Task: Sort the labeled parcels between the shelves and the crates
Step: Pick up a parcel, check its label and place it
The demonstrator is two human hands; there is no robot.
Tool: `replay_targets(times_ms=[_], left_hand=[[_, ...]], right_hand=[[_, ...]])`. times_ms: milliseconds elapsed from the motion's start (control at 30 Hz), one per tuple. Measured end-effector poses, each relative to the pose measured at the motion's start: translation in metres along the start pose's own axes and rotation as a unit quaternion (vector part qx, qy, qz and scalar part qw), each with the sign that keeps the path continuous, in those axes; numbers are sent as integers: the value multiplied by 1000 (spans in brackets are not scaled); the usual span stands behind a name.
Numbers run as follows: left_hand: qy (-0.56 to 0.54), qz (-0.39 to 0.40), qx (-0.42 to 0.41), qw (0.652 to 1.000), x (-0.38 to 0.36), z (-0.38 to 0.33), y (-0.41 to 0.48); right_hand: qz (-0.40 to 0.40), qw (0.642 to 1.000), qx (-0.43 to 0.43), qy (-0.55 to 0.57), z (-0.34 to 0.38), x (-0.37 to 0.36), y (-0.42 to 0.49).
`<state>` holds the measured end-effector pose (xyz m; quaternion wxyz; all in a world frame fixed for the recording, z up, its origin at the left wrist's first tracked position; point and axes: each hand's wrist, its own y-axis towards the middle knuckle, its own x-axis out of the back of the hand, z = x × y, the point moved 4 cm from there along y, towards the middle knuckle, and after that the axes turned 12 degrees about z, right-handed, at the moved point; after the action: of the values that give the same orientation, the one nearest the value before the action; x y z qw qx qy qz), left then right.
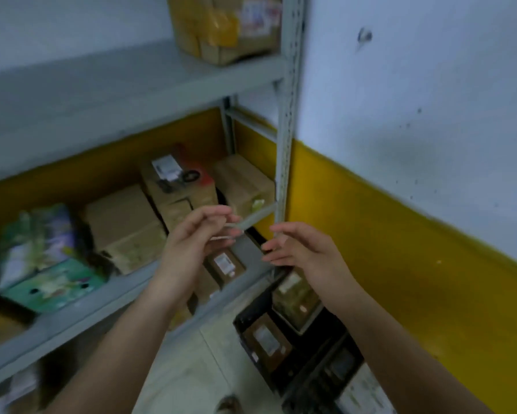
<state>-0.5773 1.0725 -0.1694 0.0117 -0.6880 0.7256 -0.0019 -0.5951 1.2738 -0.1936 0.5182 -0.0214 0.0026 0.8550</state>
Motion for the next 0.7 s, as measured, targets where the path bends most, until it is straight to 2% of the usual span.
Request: replay_targets(times_ms=[267, 500, 600, 700], left_hand=[[68, -10, -178, 982, 28, -106, 6], [95, -6, -221, 971, 52, -140, 82], [148, -13, -228, 962, 65, -152, 140], [204, -52, -215, 954, 81, -167, 209]], right_hand=[[13, 988, 147, -46, 104, -12, 32], [-25, 983, 172, -65, 137, 6, 101], [-59, 981, 172, -72, 150, 24, 144], [-100, 978, 160, -84, 165, 44, 199]])
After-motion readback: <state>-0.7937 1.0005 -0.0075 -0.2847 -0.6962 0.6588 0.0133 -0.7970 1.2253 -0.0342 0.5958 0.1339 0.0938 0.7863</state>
